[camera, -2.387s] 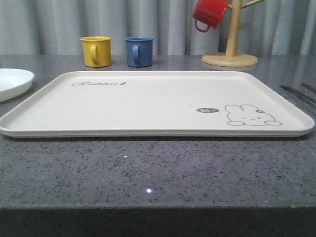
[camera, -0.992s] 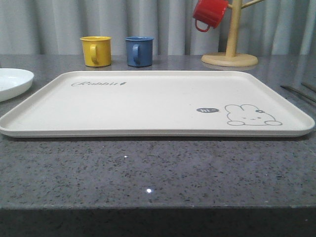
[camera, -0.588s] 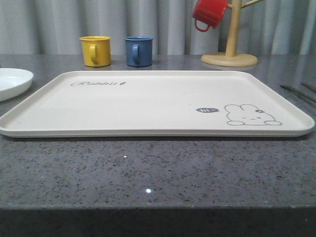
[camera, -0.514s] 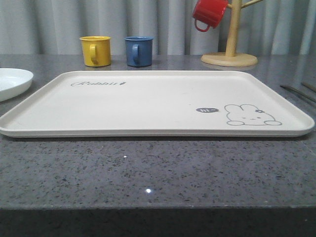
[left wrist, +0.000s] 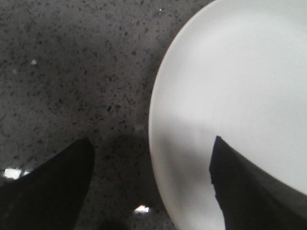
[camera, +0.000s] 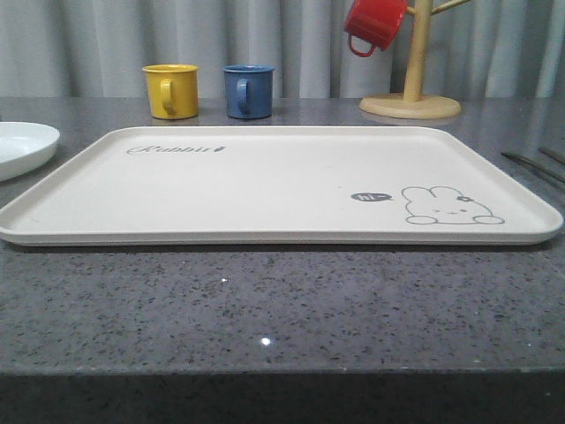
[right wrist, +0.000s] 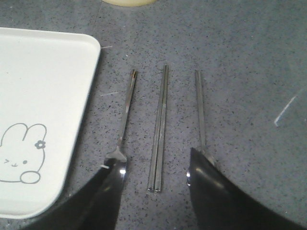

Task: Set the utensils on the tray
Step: 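Grasp the white plate rim with the left gripper and set it on the tray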

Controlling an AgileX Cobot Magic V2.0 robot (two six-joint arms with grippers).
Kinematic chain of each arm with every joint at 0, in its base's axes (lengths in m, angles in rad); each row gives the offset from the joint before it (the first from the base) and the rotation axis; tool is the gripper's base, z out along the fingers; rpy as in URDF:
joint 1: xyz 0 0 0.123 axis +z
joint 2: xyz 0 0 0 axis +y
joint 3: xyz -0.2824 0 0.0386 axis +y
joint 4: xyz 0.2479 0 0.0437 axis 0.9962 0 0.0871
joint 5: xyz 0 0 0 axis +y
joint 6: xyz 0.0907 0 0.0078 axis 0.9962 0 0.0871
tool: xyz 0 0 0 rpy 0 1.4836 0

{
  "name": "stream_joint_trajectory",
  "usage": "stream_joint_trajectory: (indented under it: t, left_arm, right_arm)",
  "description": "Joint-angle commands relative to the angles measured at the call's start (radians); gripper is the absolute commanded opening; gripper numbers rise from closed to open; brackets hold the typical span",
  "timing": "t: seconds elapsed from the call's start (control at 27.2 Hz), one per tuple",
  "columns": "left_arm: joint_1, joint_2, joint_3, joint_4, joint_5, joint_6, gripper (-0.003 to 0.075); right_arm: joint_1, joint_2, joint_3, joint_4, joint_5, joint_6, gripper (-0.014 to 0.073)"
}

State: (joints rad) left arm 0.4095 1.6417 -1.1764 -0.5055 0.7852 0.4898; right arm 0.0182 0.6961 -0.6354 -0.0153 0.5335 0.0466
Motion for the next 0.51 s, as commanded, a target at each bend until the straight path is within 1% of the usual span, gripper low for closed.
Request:
stream_joint_trajectory:
  t: [0.0,0.15,0.22,0.29,0.4,0.44,0.48]
  left_arm:
    - [-0.025,-0.010,-0.053,-0.015,-0.038,0.003,0.0419]
    - [-0.057,0.010,-0.064,0.034,-0.056,0.003,0.0336]
    - [-0.063,0.010,-0.064,0.037,-0.066,0.003,0.0276]
    - [-0.063,0.010,-0.064,0.037,-0.068,0.003,0.0193]
    - [-0.063,0.010,-0.064,0.050,-0.068,0.003,0.0038]
    - [-0.063,0.008,-0.066,0.052,-0.067,0.003,-0.0004]
    - [-0.063,0.006,-0.068,0.052,-0.059,0.003,-0.0017]
  right_arm:
    - [-0.002,0.003,-0.034,-0.013,-0.068,-0.006,0.0370]
    - [-0.002,0.003,-0.034,-0.013,-0.068,-0.006,0.0370]
    - [-0.002,0.003,-0.034,-0.013,-0.068,-0.006,0.0370]
    - [-0.002,0.003,-0.034,-0.013,-0.068,-0.006,0.0370]
    - [-0.002,0.003,-0.034,-0.013,-0.068,-0.006,0.0370]
    - [-0.002,0.003,-0.034,-0.013,-0.068,-0.006,0.0370]
    - [-0.002,0.003,-0.034,-0.013,-0.068,-0.006,0.0370]
